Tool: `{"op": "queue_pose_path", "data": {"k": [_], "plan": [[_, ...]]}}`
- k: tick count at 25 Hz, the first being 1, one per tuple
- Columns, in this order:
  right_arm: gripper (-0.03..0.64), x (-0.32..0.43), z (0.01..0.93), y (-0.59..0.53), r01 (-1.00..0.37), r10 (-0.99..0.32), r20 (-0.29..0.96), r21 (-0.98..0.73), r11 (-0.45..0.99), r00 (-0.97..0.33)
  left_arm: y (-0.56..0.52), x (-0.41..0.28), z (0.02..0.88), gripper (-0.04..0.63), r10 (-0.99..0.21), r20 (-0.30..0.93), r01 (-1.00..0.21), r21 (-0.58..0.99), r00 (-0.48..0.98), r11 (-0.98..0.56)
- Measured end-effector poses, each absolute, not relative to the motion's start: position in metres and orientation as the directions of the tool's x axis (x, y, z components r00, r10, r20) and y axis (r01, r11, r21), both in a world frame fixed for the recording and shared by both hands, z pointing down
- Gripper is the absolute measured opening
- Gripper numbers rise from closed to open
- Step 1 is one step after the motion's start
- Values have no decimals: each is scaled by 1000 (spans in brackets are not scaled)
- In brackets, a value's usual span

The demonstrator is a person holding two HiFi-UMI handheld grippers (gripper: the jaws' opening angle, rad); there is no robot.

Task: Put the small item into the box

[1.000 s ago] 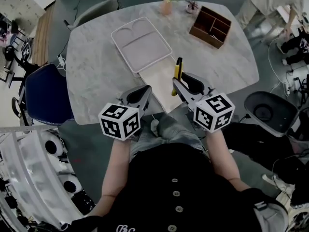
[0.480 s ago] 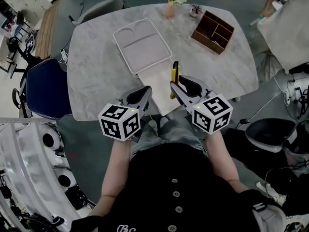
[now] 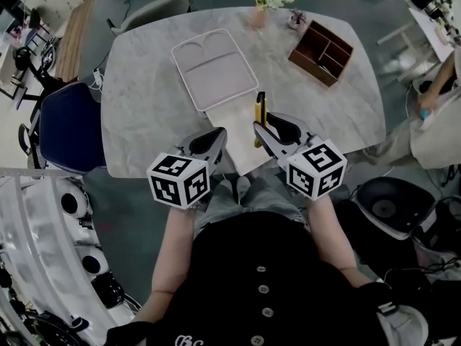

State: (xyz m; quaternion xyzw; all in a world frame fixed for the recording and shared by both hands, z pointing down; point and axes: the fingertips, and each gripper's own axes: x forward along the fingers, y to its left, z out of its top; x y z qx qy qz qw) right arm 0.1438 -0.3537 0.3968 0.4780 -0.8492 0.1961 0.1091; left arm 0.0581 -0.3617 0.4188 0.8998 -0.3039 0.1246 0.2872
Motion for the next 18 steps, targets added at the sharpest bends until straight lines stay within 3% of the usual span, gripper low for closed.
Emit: {"op": "queue_pose_path", "data": {"k": [10, 18], "plan": [[123, 139, 405, -362, -836, -733, 404, -243, 491, -548, -364, 55, 421, 18, -479, 361, -600, 478, 800, -641], [123, 137, 424, -370, -833, -691, 471, -237, 500, -548, -365, 45, 443, 18, -502, 401, -642, 462, 767, -612]]}}
